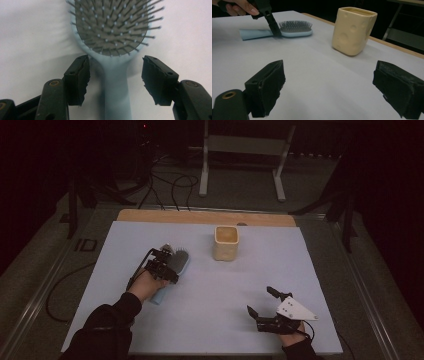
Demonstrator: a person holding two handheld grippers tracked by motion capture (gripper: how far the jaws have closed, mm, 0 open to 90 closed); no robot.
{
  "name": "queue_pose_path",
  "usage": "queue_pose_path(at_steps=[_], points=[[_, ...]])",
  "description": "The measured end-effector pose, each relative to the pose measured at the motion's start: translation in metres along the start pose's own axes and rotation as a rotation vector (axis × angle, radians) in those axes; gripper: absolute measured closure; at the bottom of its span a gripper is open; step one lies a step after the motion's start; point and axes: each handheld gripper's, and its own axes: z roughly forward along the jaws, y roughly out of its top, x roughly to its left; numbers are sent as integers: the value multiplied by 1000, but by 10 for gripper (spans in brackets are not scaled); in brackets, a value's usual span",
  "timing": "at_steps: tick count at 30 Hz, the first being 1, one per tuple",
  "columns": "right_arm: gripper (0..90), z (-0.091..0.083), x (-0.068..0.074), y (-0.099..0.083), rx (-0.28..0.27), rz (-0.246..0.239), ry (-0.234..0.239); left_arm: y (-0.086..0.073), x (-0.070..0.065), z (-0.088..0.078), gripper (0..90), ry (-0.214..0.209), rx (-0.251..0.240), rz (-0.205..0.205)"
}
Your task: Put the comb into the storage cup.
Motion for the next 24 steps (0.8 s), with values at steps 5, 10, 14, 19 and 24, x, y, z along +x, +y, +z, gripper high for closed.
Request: queue_pose_path(at_steps=[5,10,14,19,24], points=[[101,-1,0,0,0,1,-2,2,-4,2,473,39,7,7],[101,-1,0,0,0,1,-3,3,-2,2,550,41,22,-5],[101,-1,0,1,-1,1,-5,3,0,2,598,39,29,-18],[101,-1,0,1,-2,2,-7,0,5,2,673,25,13,0],[101,0,1,1,-2,-2,-5,1,7,1,695,16,25,17]])
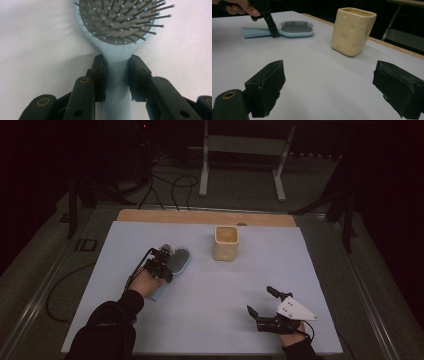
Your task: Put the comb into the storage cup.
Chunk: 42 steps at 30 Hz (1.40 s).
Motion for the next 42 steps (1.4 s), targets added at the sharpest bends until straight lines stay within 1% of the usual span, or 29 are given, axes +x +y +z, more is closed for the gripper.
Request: queue_pose_path(at_steps=[2,5,6,8,10,11,12,13,14,15,17,19,20,22,23,24,26,28,30,31,33,34,35,36,38,39,40,41,42], points=[[101,0,0,0,0,-1,-2,-1,0,0,697,-4,-9,2],[101,0,-1,0,-2,7,0,-3,-1,0,699,4,-22,36],[101,0,-1,-1,2,6,0,-3,-1,0,699,4,-22,36],[101,0,-1,-1,3,5,0,-6,1,-1,699,-10,-51,50],[101,0,-1,0,-2,10,-2,-7,2,-2,699,-12,-60,61],[101,0,-1,-1,-1,8,-2,-9,3,-5,699,-19,-104,53],[101,0,-1,-1,2,6,-3,-10,3,-7,699,-14,-130,57],[101,0,-1,-1,3,5,-5,-10,3,-7,699,-14,-130,57],[101,0,-2,-1,0,8,-5,-12,5,-12,699,-27,-163,63],[101,0,-1,-1,0,9,-4,-13,5,-15,699,-29,-178,67],[101,1,-1,-1,2,6,-2,-13,5,-17,699,-37,-191,64],[101,1,-1,-1,3,7,-1,-14,5,-22,699,-35,-214,67],[101,1,-1,-1,1,9,-1,-16,6,-27,699,-45,-236,64],[101,1,-1,-1,3,8,0,-16,6,-29,699,-58,-240,68],[101,1,-1,-1,2,6,-1,-18,6,-33,699,-53,-268,70],[101,1,-1,-1,1,9,-1,-18,6,-33,699,-53,-268,70],[101,1,-1,-1,2,9,0,-20,7,-39,699,-61,-301,71],[101,1,-1,-1,2,8,0,-20,7,-41,699,-70,-312,73],[101,1,-1,-1,1,8,0,-20,7,-44,699,-78,-338,63],[101,1,-1,-1,2,8,0,-20,7,-45,699,-88,-351,71],[101,1,-1,-1,3,7,1,-20,5,-49,699,-86,-381,82],[101,1,-1,-1,1,6,-1,-20,5,-51,699,-101,-395,89],[101,1,-1,-1,1,7,-1,-19,3,-55,699,-98,-416,91],[101,1,-1,-1,2,6,-2,-19,3,-55,699,-98,-416,91],[101,0,-1,-1,0,8,-2,-17,-1,-61,698,-123,-447,99],[101,0,-1,-1,1,6,-2,-17,-1,-61,698,-123,-447,99],[101,0,-1,-1,2,6,-2,-15,-3,-65,698,-137,-473,111],[101,0,-1,-1,2,6,-2,-15,-3,-65,698,-137,-473,111],[101,0,-1,-1,-2,9,-2,-14,-6,-68,698,-156,-486,125]])
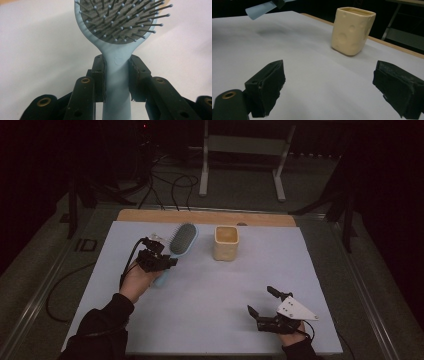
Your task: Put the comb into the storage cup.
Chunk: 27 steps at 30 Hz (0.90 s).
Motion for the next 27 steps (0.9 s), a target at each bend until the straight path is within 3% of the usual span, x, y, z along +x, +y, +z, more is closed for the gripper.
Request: queue_pose_path(at_steps=[16,17,27], points=[[101,0,0,0,3,-2,-1,19,-22,-1,699,-72,-114,66],[101,0,0,0,3,-1,1,23,-23,-1,698,-96,-118,66],[101,0,0,0,-1,0,0,44,-31,0,698,-80,-157,95]])
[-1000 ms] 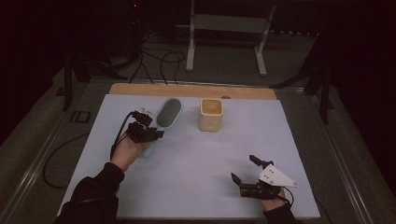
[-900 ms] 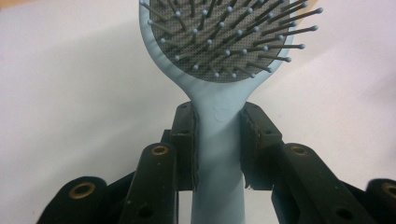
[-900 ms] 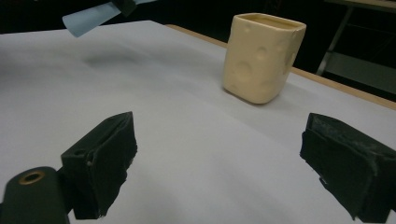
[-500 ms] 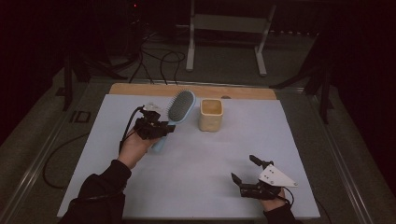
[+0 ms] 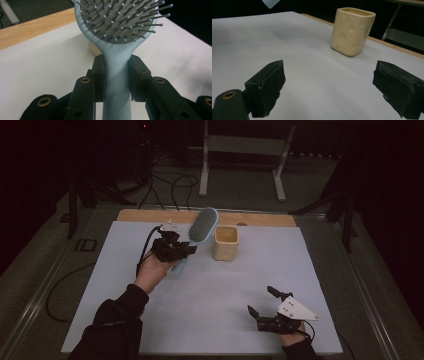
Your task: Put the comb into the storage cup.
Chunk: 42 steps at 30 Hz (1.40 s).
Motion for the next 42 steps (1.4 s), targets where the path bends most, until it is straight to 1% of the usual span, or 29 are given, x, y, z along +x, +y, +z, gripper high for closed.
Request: queue_pose_path(at_steps=[3,4,5,8,10,11,13,15,16,17,18,19,20,21,23,26,27,28,30,32,33,34,35,36,37,38,39,41,42], points=[[101,0,0,0,0,-1,0,2,0,1,698,-9,-3,-4],[101,-1,0,0,-2,1,1,6,-1,2,698,-6,-13,10],[101,-1,0,0,-1,-1,1,6,-1,2,698,-6,-13,10],[101,0,0,0,0,0,3,10,-2,6,698,-8,-44,19],[101,0,0,0,1,-1,5,11,-2,6,698,-12,-53,15],[101,0,0,0,-1,1,4,14,-1,7,698,-26,-71,11],[101,0,0,0,-3,3,3,16,-1,8,698,-25,-77,11],[101,0,0,0,1,4,1,21,-1,11,698,-36,-81,13],[101,0,0,0,1,4,1,21,-1,11,698,-36,-81,13],[101,-1,0,0,-3,5,3,23,-1,12,698,-37,-80,19],[101,-1,0,0,-3,5,3,24,-2,13,698,-34,-87,21],[101,-1,0,0,-2,6,2,26,-1,14,698,-46,-93,15],[101,-1,0,0,-3,8,2,29,-1,16,698,-44,-110,14],[101,-1,-1,0,-2,9,2,29,-1,16,698,-44,-110,14],[101,-1,-1,0,1,6,2,33,-2,19,698,-46,-133,13],[101,-1,-1,0,-7,2,2,37,-2,23,698,-56,-150,18],[101,-1,-1,0,-7,2,2,38,-3,25,698,-63,-150,17],[101,-1,-1,0,-9,5,3,40,-3,26,697,-57,-148,18],[101,-2,-1,0,-8,6,2,43,-4,31,698,-61,-157,24],[101,-2,-1,0,-9,7,3,44,-5,33,697,-61,-161,27],[101,-2,-1,0,-8,8,5,46,-5,34,697,-71,-169,32],[101,-1,-1,0,-6,1,3,48,-6,36,697,-65,-183,39],[101,-1,-1,1,-6,0,5,48,-6,36,698,-65,-183,39],[101,-1,-1,1,-6,0,5,50,-5,38,698,-75,-190,29],[101,-1,-1,0,-8,0,6,52,-6,39,697,-76,-195,24],[101,-1,-1,0,-6,0,7,55,-7,42,698,-82,-190,25],[101,-1,-1,0,-6,0,7,55,-7,42,698,-82,-190,25],[101,-2,-1,1,-9,3,8,58,-11,45,698,-62,-194,50],[101,-2,-1,0,-9,4,9,62,-12,48,698,-66,-206,50]])
